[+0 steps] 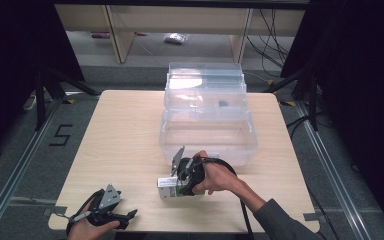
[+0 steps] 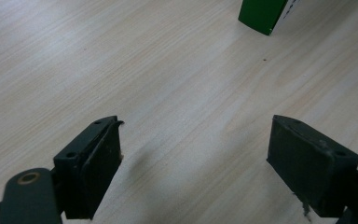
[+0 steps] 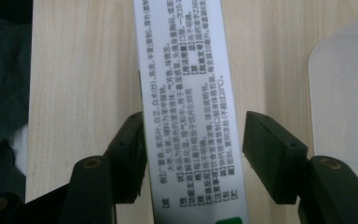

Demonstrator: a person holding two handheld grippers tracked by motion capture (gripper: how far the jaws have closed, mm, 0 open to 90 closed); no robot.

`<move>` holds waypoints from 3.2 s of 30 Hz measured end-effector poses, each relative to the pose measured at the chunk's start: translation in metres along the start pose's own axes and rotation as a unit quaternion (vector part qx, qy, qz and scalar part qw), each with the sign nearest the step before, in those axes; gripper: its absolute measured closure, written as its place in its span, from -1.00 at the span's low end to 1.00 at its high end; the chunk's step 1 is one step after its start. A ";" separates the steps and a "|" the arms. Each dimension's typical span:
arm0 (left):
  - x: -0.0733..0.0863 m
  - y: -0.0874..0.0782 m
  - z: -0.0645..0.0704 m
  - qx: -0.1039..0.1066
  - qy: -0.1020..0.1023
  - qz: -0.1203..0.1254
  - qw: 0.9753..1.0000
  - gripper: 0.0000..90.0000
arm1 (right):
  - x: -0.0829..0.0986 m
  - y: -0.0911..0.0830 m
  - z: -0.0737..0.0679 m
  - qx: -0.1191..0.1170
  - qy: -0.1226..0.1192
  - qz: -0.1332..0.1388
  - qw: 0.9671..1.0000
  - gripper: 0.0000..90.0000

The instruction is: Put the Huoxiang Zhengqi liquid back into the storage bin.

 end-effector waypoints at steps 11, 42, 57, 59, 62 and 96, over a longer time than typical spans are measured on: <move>0.000 -0.001 0.000 -0.001 -0.004 -0.003 1.000 -0.63 | -0.001 0.006 -0.002 -0.013 -0.027 -0.012 0.999 0.33; 0.001 -0.001 -0.003 -0.002 -0.001 -0.005 1.000 -0.63 | 0.004 -0.029 -0.006 -0.008 -0.047 -0.052 0.998 0.45; 0.002 -0.001 -0.002 0.001 -0.010 -0.006 1.000 -0.63 | 0.020 -0.080 -0.001 -0.007 -0.015 0.003 1.000 0.45; 0.002 -0.001 -0.002 0.001 -0.009 -0.007 1.000 -0.63 | 0.025 -0.094 0.001 -0.002 0.001 0.005 1.000 0.45; 0.002 0.000 -0.002 -0.001 -0.012 -0.007 1.000 -0.63 | 0.032 -0.112 0.004 0.003 0.008 0.006 1.000 0.46; 0.002 0.002 -0.001 0.004 -0.016 -0.004 1.000 -0.63 | 0.090 -0.161 0.092 0.024 0.063 -0.026 0.997 0.46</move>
Point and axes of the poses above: each handheld gripper's, and its own axes: y roughly forward along the jaws, x roughly out of its underside, z roughly to its right, the point moved 5 cm from there along y, roughly forward along the jaws, and after that the axes turned 9 degrees about -z, right-handed, at the moved point
